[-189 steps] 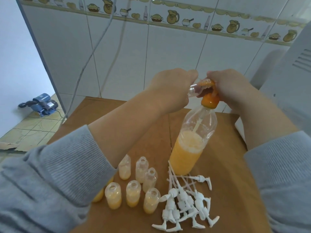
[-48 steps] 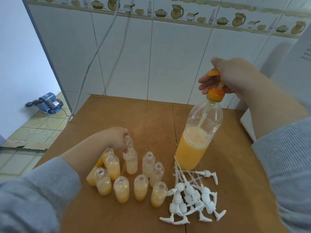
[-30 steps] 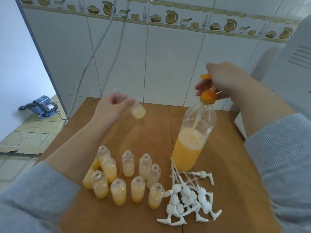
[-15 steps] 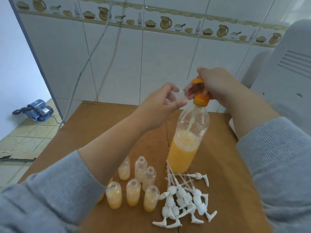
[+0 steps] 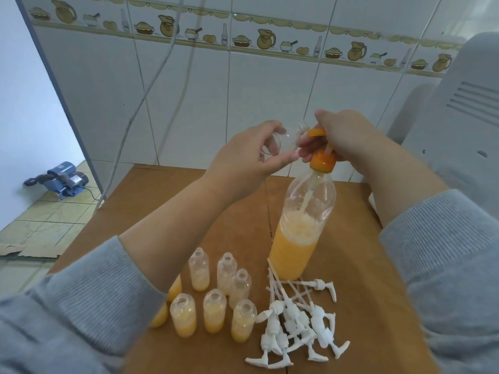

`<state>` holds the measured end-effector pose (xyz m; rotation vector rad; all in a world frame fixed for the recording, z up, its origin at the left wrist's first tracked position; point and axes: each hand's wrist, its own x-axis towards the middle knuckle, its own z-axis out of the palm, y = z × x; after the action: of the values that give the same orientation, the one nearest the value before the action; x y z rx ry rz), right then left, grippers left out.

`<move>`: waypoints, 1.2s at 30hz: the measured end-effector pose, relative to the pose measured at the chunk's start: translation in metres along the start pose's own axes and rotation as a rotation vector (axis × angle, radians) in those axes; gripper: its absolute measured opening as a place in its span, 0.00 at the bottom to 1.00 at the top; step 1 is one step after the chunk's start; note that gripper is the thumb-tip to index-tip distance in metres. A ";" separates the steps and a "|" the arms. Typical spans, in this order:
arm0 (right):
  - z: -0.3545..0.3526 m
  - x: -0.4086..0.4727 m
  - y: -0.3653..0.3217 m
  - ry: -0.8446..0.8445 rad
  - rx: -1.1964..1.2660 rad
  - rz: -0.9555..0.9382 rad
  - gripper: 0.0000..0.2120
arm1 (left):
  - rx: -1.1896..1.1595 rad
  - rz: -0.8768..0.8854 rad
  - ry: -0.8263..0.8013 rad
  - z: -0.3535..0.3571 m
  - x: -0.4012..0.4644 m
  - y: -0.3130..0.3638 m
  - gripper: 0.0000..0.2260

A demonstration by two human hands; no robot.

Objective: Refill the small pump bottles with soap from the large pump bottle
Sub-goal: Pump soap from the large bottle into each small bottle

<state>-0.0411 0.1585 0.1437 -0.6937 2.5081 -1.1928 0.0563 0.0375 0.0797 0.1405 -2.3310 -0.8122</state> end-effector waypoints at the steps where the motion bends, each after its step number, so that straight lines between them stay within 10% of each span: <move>1: 0.000 0.000 0.000 0.005 0.009 0.001 0.26 | 0.001 0.001 -0.003 -0.001 0.000 0.000 0.19; 26: 0.010 0.006 0.005 0.123 -0.471 -0.079 0.04 | 0.553 0.034 -0.212 0.007 0.029 0.015 0.08; 32: -0.003 0.001 0.005 -0.020 0.041 -0.001 0.17 | 0.633 0.085 -0.174 0.000 0.035 0.029 0.08; 36: 0.001 0.009 0.008 0.115 -0.699 -0.150 0.09 | 0.634 0.073 -0.164 0.007 0.032 0.026 0.07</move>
<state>-0.0509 0.1574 0.1364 -1.0016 3.0223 -0.3619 0.0300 0.0531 0.1083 0.2646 -2.6573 -0.0244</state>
